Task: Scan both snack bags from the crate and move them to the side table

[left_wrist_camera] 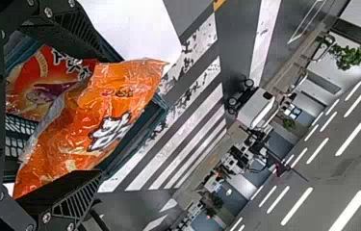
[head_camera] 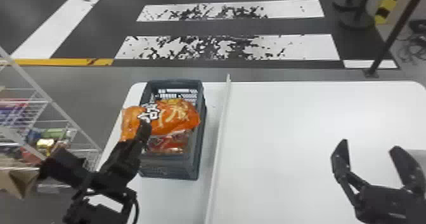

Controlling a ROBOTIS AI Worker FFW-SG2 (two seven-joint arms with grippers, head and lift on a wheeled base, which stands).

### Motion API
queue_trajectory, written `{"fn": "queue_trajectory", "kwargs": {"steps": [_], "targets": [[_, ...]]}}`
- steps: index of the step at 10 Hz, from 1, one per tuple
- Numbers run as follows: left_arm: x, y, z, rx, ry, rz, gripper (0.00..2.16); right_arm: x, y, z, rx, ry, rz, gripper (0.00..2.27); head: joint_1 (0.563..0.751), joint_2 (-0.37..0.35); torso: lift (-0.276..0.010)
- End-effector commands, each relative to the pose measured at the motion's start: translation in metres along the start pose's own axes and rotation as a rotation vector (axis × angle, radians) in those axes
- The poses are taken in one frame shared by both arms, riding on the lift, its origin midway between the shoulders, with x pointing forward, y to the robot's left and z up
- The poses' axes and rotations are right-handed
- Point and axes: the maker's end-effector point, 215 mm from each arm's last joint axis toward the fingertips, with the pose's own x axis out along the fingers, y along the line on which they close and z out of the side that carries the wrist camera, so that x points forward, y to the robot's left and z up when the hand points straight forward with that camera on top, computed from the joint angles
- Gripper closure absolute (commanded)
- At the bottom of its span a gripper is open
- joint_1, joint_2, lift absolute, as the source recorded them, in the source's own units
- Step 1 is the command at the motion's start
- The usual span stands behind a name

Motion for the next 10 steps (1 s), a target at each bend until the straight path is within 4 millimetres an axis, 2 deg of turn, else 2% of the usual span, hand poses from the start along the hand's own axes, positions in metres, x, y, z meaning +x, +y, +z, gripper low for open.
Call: {"fn": "queue_trajectory", "kwargs": {"steps": [1, 5, 6, 7, 8, 9, 10], "targets": [[0.005, 0.002, 0.008, -0.002, -0.015, 0.013, 0.15, 0.0, 0.001, 0.001, -0.002, -0.002, 0.003, 0.14, 0.695, 0.136, -0.029], [0.02, 0.012, 0.01, 0.008, -0.021, 0.043, 0.21, 0.001, 0.004, 0.001, -0.002, -0.003, 0.011, 0.14, 0.695, 0.16, -0.029], [0.023, 0.014, 0.009, 0.019, -0.023, 0.047, 0.47, 0.002, 0.005, 0.001, -0.001, -0.005, 0.012, 0.14, 0.695, 0.164, -0.029], [0.025, 0.015, 0.004, 0.035, -0.005, 0.052, 0.97, 0.002, 0.004, 0.001, -0.002, -0.005, 0.013, 0.14, 0.695, 0.166, -0.029], [0.027, 0.015, -0.005, 0.052, 0.03, 0.05, 1.35, 0.002, 0.004, 0.001, -0.002, -0.005, 0.013, 0.14, 0.695, 0.166, -0.029], [0.027, 0.012, -0.009, 0.077, 0.041, 0.038, 1.43, 0.002, 0.005, 0.001, -0.001, -0.005, 0.012, 0.14, 0.695, 0.161, -0.029], [0.026, 0.013, -0.006, 0.094, 0.037, 0.051, 2.0, 0.001, 0.005, 0.001, 0.0, -0.004, 0.013, 0.14, 0.695, 0.152, -0.029]]}}
